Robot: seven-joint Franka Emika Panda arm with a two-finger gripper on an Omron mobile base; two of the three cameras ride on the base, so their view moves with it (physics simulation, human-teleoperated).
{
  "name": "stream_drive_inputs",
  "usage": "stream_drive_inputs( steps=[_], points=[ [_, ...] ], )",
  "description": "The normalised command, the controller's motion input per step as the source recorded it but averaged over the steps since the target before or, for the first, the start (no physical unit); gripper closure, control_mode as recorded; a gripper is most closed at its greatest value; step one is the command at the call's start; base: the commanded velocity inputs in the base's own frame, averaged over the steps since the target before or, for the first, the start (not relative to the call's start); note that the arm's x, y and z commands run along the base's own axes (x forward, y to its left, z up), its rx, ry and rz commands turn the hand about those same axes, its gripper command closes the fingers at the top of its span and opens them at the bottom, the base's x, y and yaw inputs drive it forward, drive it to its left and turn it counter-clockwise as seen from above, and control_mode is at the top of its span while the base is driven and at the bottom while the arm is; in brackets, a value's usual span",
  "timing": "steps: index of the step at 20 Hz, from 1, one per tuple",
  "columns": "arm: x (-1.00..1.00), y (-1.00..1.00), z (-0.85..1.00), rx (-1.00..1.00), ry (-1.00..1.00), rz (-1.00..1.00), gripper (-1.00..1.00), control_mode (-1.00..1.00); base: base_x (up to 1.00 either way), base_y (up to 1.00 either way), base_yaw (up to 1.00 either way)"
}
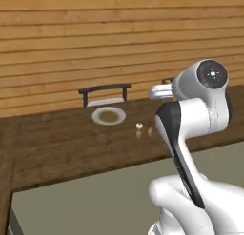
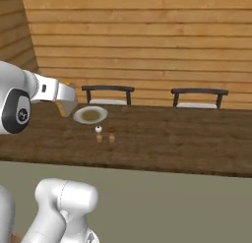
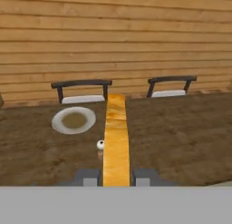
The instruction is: Start the toaster. Once the lever pops up, take the bread to the plate on the dining counter.
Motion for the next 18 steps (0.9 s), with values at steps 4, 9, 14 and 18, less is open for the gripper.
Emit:
stream_drive_inputs(
  steps=[4, 9, 14, 18],
  points=[
    [0.0, 0.0, 0.0, 0.0, 0.0, 0.0, 1.0, 1.0, 0.54, 0.0, 0.24],
    [0.0, 0.0, 0.0, 0.0, 0.0, 0.0, 1.0, 1.0, 0.25, -0.05, 0.18],
    [0.0, 0.0, 0.0, 0.0, 0.0, 0.0, 1.0, 1.0, 0.68, 0.0, 0.12],
    [0.0, 0.0, 0.0, 0.0, 0.0, 0.0, 1.0, 1.0, 0.11, -0.01, 0.07]
  ],
)
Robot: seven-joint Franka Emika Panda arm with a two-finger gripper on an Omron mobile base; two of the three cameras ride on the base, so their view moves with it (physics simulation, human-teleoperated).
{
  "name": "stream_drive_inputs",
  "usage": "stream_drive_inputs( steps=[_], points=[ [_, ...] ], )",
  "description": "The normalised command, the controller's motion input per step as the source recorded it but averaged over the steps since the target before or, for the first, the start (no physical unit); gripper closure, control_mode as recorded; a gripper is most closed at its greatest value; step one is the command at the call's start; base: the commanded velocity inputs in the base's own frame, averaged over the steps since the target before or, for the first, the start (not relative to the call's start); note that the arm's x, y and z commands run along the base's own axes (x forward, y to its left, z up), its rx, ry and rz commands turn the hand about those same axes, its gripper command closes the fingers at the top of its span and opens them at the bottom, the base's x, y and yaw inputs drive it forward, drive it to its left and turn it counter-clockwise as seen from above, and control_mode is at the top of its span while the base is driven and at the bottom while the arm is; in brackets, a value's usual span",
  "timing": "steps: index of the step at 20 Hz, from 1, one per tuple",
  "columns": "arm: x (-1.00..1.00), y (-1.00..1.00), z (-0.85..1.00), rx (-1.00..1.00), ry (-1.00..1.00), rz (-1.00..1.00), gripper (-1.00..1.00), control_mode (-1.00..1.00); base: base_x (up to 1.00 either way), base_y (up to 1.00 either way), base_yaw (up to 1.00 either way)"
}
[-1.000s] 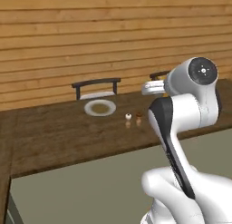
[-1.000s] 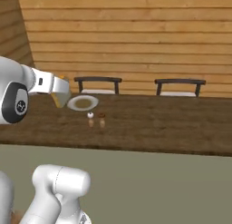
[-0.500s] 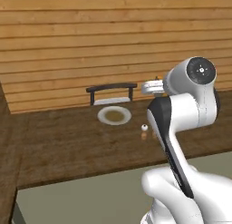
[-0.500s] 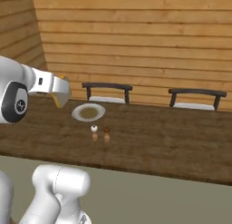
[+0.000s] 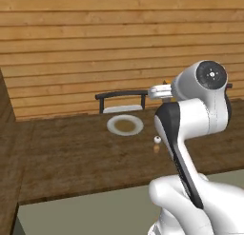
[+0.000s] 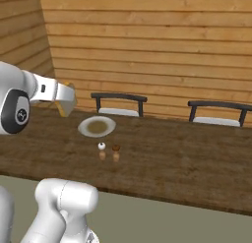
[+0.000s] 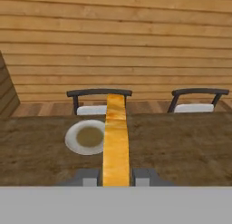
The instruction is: Start the toaster. Once the lever pops up, take the bread to the plate on the dining counter.
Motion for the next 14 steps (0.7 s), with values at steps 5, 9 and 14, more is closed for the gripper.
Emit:
stream_drive_inputs(
  steps=[5, 9, 14],
  points=[
    [0.13, -0.02, 0.0, 0.03, 0.01, 0.03, 1.0, -1.0, 0.19, 0.0, 0.01],
    [0.9, -0.32, -0.15, 0.21, 0.15, 0.23, 1.0, -1.0, 0.0, 0.0, 0.0],
    [1.0, -0.45, -0.57, 0.3, 0.21, 0.33, 1.0, -1.0, 0.0, 0.0, 0.0]
  ],
)
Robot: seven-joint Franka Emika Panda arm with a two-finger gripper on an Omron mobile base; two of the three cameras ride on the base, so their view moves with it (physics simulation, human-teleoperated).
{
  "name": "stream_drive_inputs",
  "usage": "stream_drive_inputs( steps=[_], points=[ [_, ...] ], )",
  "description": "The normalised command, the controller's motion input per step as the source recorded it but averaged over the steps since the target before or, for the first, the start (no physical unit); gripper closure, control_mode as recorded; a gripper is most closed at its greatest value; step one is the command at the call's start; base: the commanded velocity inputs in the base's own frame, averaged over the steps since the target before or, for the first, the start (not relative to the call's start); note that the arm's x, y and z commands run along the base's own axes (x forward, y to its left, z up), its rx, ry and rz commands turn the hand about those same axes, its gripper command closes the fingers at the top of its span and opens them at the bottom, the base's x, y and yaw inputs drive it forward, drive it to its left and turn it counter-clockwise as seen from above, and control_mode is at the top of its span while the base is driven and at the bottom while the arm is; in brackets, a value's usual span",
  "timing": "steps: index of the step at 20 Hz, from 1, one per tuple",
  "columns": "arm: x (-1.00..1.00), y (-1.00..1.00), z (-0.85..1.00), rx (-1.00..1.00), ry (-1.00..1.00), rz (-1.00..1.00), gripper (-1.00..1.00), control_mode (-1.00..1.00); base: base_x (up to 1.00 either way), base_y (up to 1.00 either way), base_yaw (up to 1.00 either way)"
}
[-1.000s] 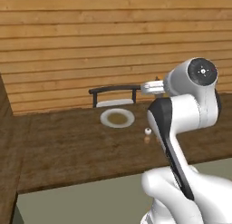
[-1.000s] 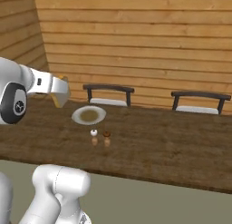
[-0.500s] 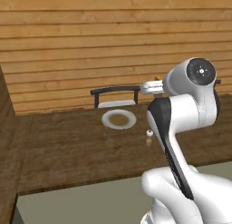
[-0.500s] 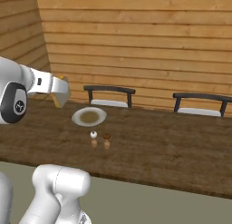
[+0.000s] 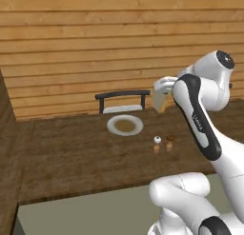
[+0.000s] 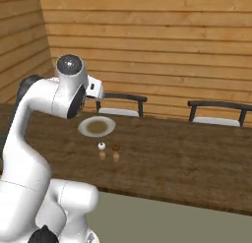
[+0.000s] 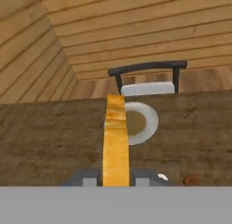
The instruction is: Start the toaster. Once the lever pops up, take the bread to the plate on the dining counter.
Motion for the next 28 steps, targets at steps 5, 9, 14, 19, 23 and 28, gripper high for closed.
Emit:
stream_drive_inputs(
  steps=[5, 9, 14, 19, 23, 28],
  points=[
    [0.88, -0.02, -0.81, 0.18, 0.01, 0.34, 1.0, -1.0, 0.0, 0.0, 0.0],
    [1.0, 0.2, -0.34, 0.07, 0.04, 0.21, 1.0, -1.0, 0.0, 0.0, 0.0],
    [0.96, 0.35, -0.29, 0.0, 0.21, 0.13, 1.0, -1.0, 0.0, 0.0, 0.0],
    [0.63, 0.14, -0.47, -0.02, 0.12, 0.15, 1.0, -1.0, 0.0, 0.0, 0.0],
    [0.32, 0.05, -0.56, -0.03, 0.01, 0.1, 1.0, -1.0, 0.0, 0.0, 0.0],
    [0.5, 0.02, -0.39, -0.08, -0.07, 0.01, 1.0, -1.0, 0.0, 0.0, 0.0]
  ],
)
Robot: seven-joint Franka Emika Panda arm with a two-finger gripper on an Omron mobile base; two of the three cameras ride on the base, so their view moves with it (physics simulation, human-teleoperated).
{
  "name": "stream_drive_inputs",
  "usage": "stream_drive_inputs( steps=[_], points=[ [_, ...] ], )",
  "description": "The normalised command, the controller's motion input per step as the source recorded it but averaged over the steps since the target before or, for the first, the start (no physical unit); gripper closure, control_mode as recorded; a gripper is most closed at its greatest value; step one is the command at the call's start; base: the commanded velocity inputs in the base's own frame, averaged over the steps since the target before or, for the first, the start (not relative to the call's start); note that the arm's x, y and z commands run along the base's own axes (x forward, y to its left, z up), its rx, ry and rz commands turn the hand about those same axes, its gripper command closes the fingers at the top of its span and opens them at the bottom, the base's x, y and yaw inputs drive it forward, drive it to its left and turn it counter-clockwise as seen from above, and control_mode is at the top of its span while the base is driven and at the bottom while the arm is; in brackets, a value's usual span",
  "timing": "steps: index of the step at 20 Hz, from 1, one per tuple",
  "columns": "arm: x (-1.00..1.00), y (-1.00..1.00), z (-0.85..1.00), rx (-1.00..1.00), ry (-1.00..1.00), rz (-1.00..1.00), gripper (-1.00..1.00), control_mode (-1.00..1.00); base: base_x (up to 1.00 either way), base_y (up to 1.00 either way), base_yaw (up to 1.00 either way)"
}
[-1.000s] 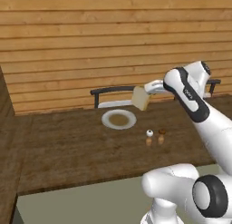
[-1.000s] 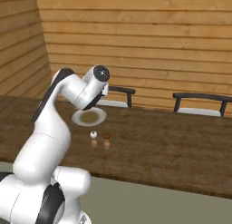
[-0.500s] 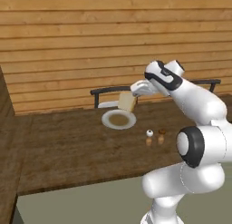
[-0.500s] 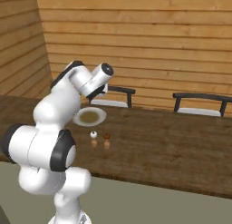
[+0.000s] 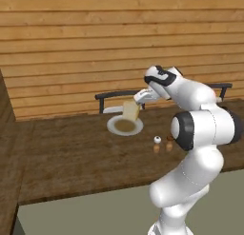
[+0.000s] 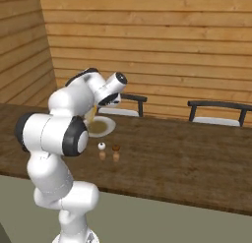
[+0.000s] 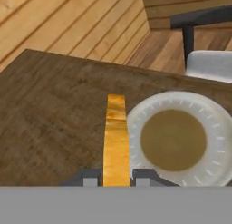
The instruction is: Start the toaster. Once the lever pops up, take the bread to the plate on the dining counter.
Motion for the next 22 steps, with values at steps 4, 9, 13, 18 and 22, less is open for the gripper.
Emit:
stream_drive_inputs(
  steps=[4, 9, 13, 18, 22],
  points=[
    [0.29, 0.24, -0.09, -0.07, -0.01, 0.0, 1.0, -1.0, 0.0, 0.0, 0.0],
    [0.09, 0.28, -0.28, -0.02, -0.02, 0.0, 1.0, -1.0, 0.0, 0.0, 0.0],
    [0.0, 0.09, -0.45, 0.0, 0.0, 0.0, 1.0, -1.0, 0.0, 0.0, 0.0],
    [0.0, 0.0, -0.32, 0.0, 0.0, 0.0, 1.0, -1.0, 0.0, 0.0, 0.0],
    [0.11, 0.0, -0.19, 0.0, 0.0, 0.0, 1.0, -1.0, 0.0, 0.0, 0.0]
  ],
)
